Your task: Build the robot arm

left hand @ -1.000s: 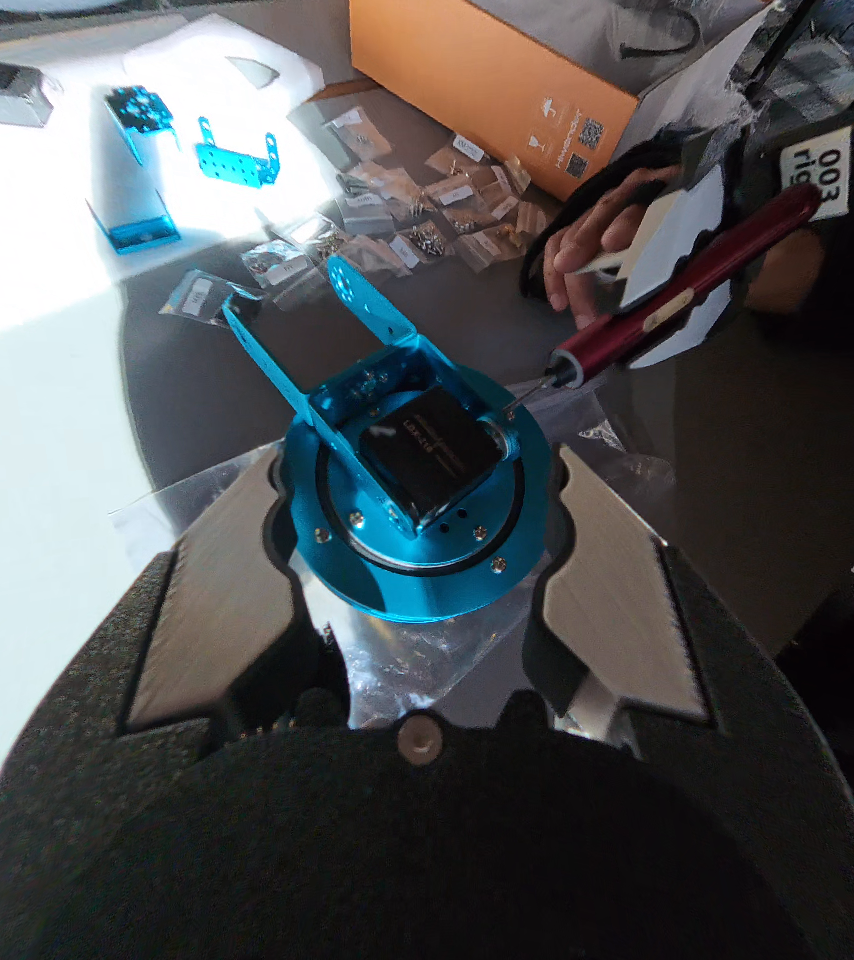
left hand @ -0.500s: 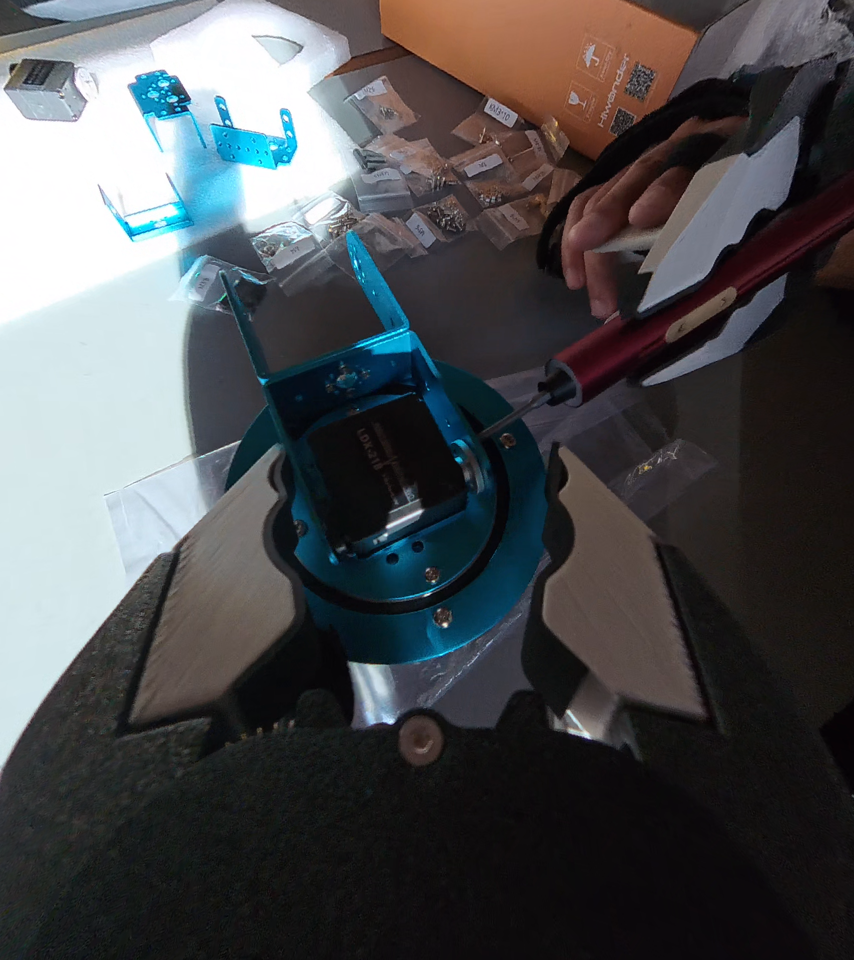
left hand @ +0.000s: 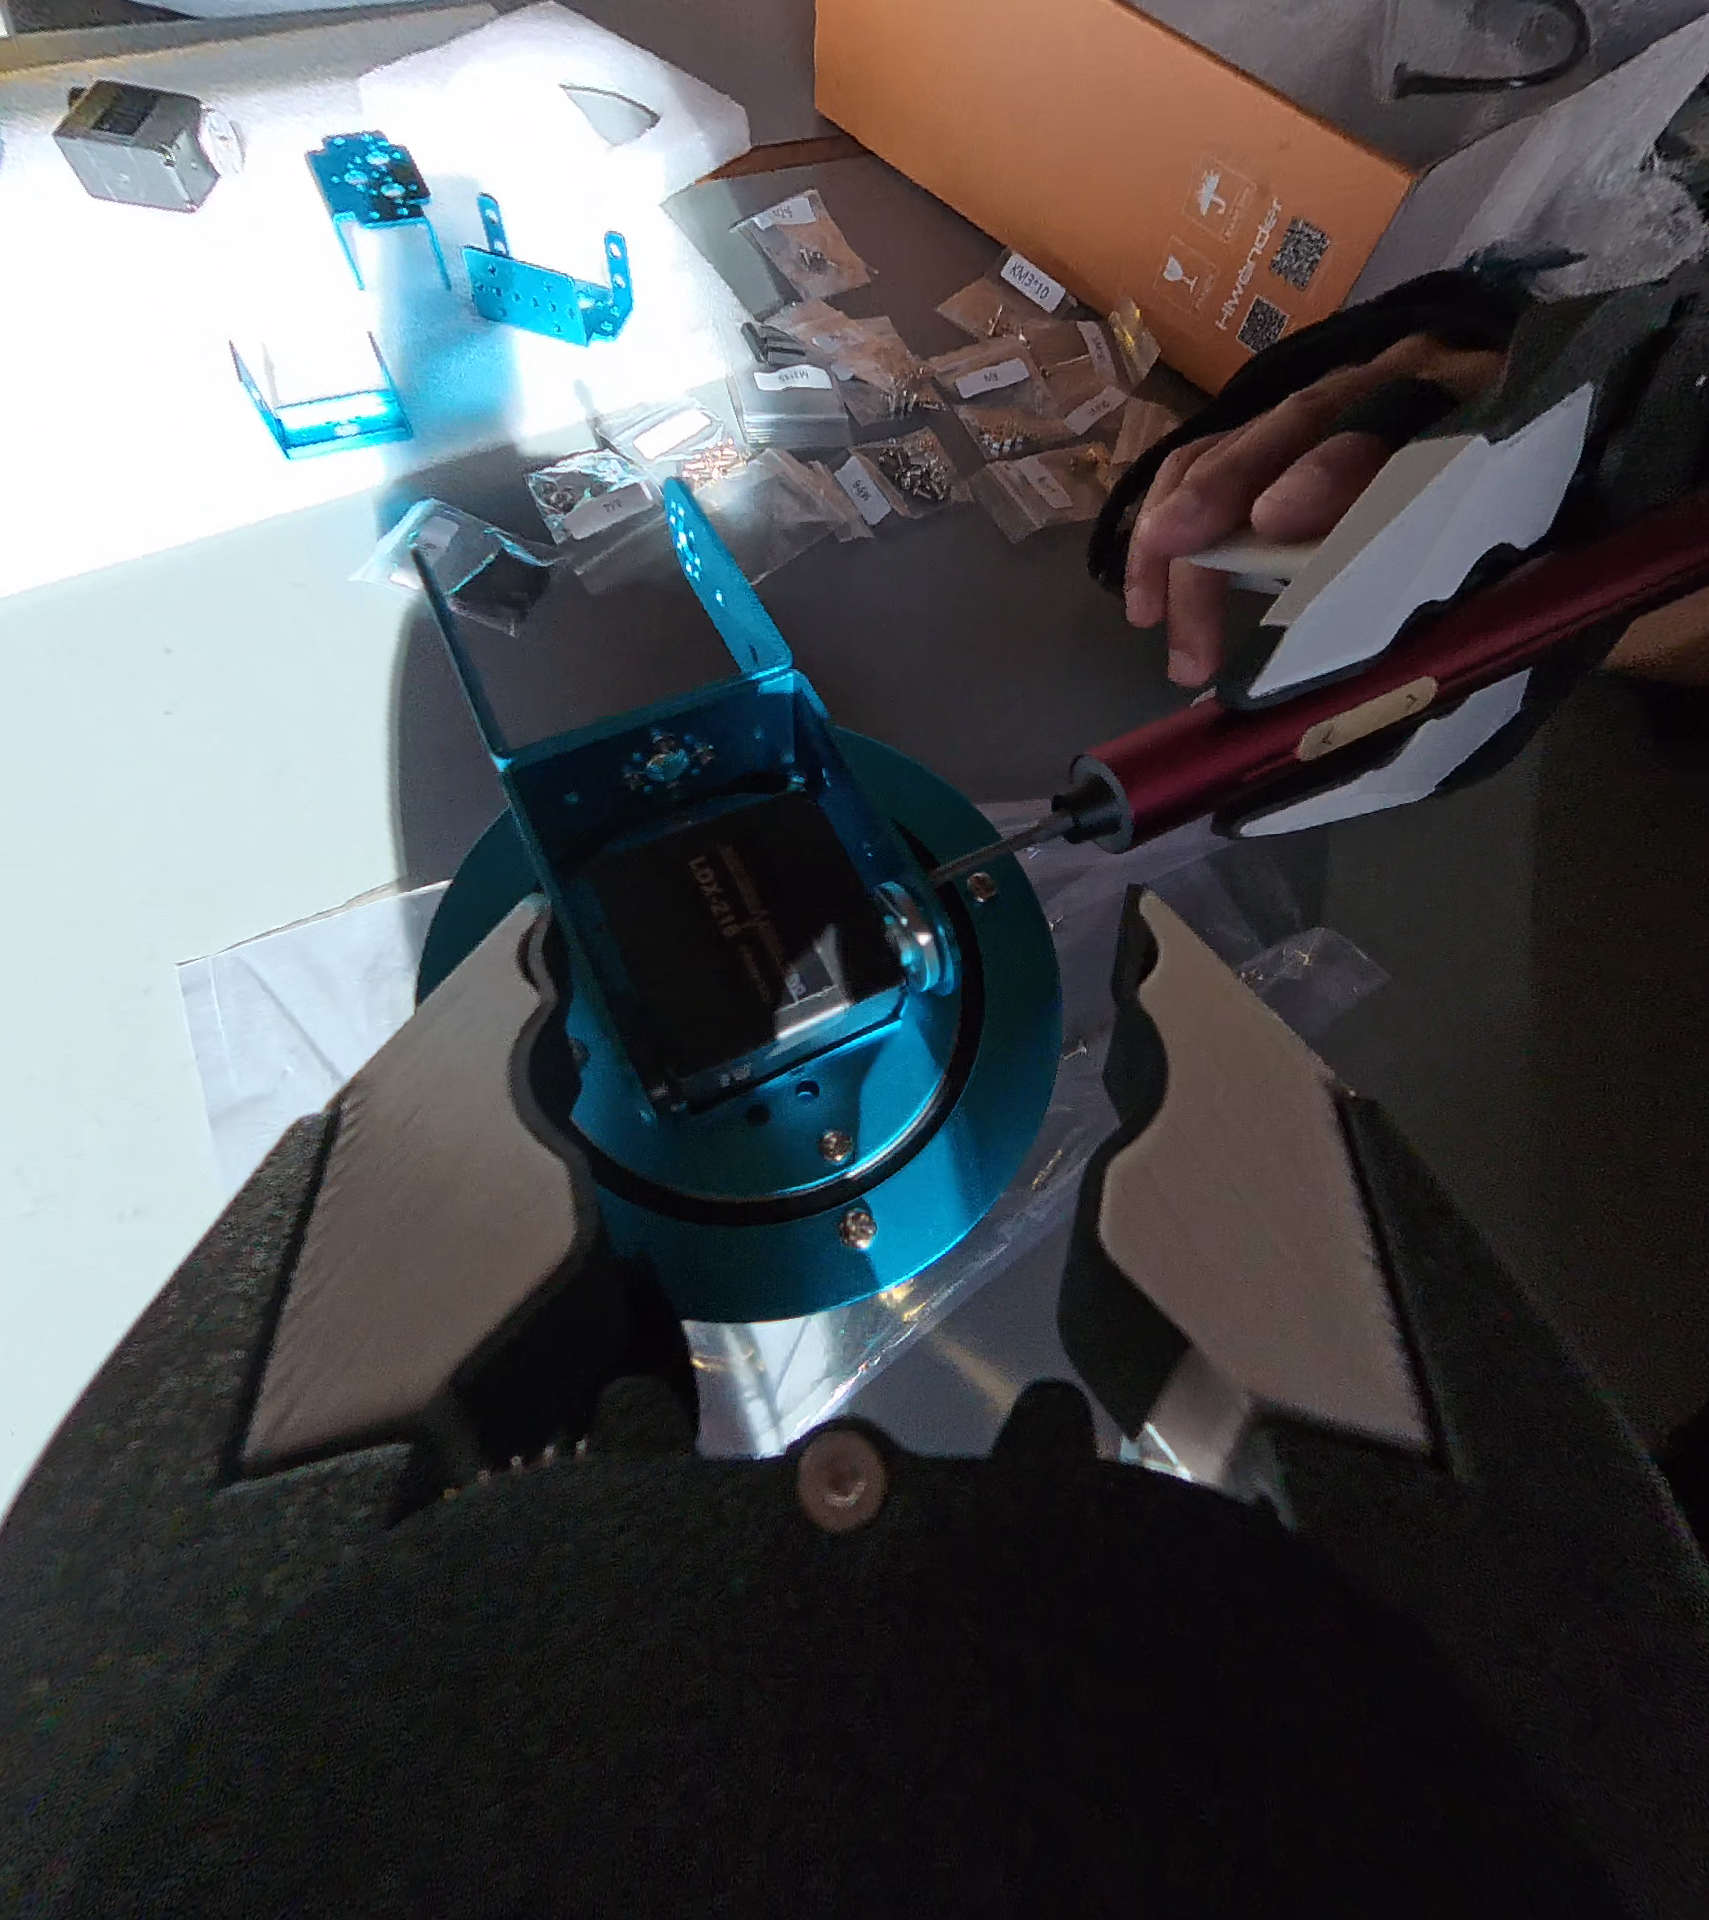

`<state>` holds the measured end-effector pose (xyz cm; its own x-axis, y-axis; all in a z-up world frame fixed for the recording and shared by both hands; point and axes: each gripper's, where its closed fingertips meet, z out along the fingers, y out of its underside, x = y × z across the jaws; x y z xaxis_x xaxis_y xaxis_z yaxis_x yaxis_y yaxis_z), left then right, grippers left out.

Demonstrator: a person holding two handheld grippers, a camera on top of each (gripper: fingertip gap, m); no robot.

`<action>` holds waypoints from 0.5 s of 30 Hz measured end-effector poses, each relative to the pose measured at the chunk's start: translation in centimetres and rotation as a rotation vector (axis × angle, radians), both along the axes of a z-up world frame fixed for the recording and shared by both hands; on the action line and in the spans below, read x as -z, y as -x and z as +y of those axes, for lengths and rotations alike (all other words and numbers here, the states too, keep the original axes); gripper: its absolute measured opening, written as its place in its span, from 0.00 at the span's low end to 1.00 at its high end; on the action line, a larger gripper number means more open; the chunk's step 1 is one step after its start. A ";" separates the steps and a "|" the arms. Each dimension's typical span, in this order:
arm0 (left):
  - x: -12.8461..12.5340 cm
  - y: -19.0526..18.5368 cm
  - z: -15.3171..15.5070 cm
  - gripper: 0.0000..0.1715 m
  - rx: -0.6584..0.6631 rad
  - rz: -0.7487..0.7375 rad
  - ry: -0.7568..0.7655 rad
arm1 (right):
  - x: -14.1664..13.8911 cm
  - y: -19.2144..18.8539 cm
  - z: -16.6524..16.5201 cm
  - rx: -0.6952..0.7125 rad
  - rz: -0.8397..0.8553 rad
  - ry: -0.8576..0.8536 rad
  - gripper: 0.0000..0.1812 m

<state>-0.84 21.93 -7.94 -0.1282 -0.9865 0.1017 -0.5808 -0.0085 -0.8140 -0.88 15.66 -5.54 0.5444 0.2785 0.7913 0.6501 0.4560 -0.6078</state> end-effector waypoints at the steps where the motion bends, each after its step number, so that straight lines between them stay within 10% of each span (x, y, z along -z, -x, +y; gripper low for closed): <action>1: -0.1 -0.1 0.1 0.60 -0.005 -0.001 0.008 | 0.0 -0.1 0.1 0.004 -0.002 -0.002 0.12; 11: -1.1 -0.7 -0.1 0.62 -0.118 -0.073 0.094 | 0.0 0.0 0.2 -0.019 0.041 0.028 0.12; 15: -0.8 -0.7 -1.2 0.78 -0.099 -0.046 0.096 | 0.0 0.1 0.2 -0.014 0.035 0.025 0.12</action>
<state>-0.15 20.74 -7.13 -0.0371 -0.9806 0.1924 -0.5351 -0.1431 -0.8326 -0.97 15.87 -5.54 0.5678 0.3058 0.7643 0.6217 0.4493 -0.6416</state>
